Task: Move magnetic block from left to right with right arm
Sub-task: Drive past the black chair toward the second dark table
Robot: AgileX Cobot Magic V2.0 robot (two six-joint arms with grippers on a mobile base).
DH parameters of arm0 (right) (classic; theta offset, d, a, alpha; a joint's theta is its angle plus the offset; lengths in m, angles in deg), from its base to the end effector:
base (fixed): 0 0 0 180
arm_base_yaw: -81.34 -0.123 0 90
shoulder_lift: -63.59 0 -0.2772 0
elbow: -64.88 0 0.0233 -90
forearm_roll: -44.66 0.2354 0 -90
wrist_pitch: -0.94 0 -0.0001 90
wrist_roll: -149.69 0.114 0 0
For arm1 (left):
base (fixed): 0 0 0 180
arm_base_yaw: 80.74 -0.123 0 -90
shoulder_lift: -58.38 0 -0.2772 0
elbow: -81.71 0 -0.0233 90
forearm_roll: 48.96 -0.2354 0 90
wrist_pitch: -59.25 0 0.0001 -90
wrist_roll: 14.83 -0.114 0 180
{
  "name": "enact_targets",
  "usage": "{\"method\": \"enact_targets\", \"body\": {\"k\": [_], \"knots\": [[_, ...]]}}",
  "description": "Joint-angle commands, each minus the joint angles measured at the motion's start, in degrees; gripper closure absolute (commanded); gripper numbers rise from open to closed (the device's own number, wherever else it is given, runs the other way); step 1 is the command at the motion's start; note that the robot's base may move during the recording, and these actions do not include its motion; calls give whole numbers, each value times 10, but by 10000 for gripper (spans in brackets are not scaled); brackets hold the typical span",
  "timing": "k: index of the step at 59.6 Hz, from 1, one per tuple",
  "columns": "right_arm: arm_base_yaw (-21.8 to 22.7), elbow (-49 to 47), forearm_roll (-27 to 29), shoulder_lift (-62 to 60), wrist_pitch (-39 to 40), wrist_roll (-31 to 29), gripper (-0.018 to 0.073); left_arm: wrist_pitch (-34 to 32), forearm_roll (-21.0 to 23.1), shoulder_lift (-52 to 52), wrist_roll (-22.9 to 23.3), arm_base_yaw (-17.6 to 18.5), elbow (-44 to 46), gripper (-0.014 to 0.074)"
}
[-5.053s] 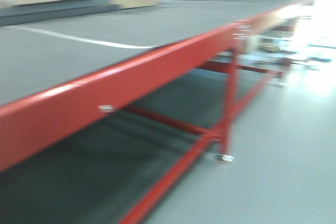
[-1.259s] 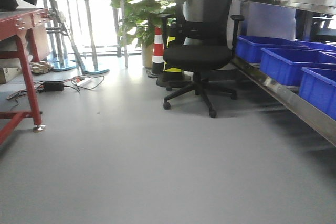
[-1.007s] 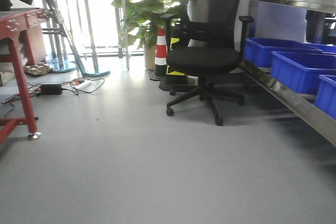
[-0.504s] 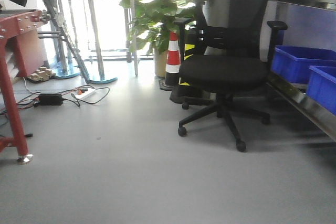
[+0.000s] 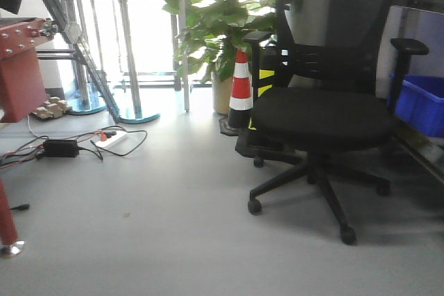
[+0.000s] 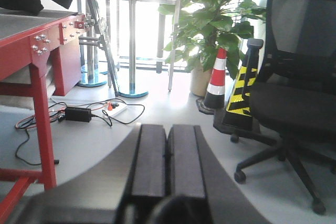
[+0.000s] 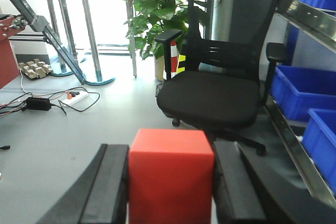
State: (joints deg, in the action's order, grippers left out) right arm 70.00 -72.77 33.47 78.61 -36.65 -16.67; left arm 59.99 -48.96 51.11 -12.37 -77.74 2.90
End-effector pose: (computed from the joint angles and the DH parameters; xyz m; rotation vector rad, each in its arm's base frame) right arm 0.0329 -0.0072 0.3325 -0.0045 1.6488 0.1162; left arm 0.0720 -0.0038 0.2036 0.0071 1.5158 -0.0763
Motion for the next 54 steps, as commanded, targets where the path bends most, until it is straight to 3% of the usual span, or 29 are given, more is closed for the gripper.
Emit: {"method": "enact_targets", "body": {"k": [1, 54], "knots": [[2, -16, -11, 9, 53, -4, 398, -51, 0, 8, 2, 3, -5, 713], [2, -16, -11, 9, 53, -4, 398, -51, 0, 6, 2, 3, -5, 713]]}}
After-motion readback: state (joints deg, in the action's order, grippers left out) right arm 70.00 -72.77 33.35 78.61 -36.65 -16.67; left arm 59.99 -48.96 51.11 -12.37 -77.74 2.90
